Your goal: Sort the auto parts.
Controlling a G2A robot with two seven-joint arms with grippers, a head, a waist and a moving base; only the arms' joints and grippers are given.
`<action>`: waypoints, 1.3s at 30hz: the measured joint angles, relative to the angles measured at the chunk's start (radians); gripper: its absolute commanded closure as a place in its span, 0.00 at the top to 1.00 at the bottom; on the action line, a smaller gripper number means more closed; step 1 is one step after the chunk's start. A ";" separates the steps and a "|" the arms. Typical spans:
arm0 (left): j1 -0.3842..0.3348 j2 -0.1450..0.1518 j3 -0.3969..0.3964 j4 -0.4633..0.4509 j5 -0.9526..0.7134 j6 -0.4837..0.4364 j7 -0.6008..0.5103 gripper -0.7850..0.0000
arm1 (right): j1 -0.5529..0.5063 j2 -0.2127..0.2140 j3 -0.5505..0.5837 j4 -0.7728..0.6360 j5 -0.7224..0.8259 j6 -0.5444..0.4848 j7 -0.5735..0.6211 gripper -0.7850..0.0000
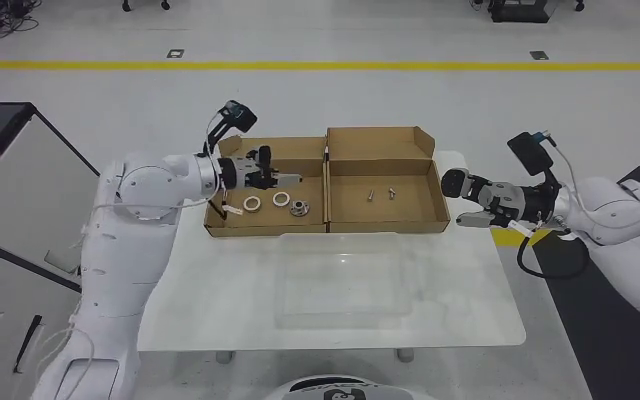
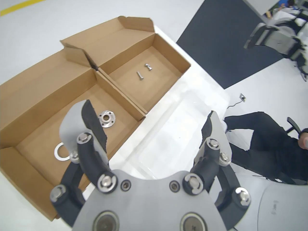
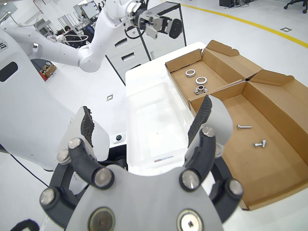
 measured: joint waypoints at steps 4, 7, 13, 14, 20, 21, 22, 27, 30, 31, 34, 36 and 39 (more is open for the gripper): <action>0.058 0.016 -0.076 -0.081 -0.116 -0.049 -0.034 1.00 | 0.000 0.000 0.000 0.000 0.000 0.000 0.000 1.00; 0.081 0.026 -0.104 -0.123 -0.167 -0.064 -0.074 1.00 | 0.000 0.000 0.000 0.000 0.000 0.000 0.000 1.00; 0.084 0.029 -0.107 -0.129 -0.177 -0.069 -0.093 1.00 | 0.000 0.000 0.000 0.000 0.000 0.000 0.000 1.00; 0.084 0.029 -0.106 -0.129 -0.177 -0.069 -0.093 1.00 | 0.000 0.000 0.000 0.000 0.000 0.000 0.000 1.00; 0.084 0.029 -0.106 -0.129 -0.177 -0.069 -0.093 1.00 | 0.000 0.000 0.000 0.000 0.000 0.000 0.000 1.00; 0.084 0.029 -0.106 -0.129 -0.177 -0.069 -0.093 1.00 | 0.000 0.000 0.000 0.000 0.000 0.000 0.000 1.00; 0.084 0.029 -0.106 -0.129 -0.177 -0.069 -0.093 1.00 | 0.000 0.000 0.000 0.000 0.000 0.000 0.000 1.00; 0.084 0.029 -0.106 -0.129 -0.177 -0.069 -0.093 1.00 | 0.000 0.000 0.000 0.000 0.000 0.000 0.000 1.00; 0.084 0.029 -0.106 -0.129 -0.177 -0.069 -0.093 1.00 | 0.000 0.000 0.000 0.000 0.000 0.000 0.000 1.00; 0.084 0.029 -0.106 -0.129 -0.177 -0.069 -0.093 1.00 | 0.000 0.000 0.000 0.000 0.000 0.000 0.000 1.00; 0.084 0.029 -0.106 -0.129 -0.177 -0.069 -0.093 1.00 | 0.000 0.000 0.000 0.000 0.000 0.000 0.000 1.00; 0.084 0.029 -0.106 -0.129 -0.177 -0.069 -0.093 1.00 | 0.000 0.000 0.000 0.000 0.000 0.000 0.000 1.00; 0.084 0.029 -0.106 -0.129 -0.177 -0.069 -0.093 1.00 | 0.000 0.000 0.000 0.000 0.000 0.000 0.000 1.00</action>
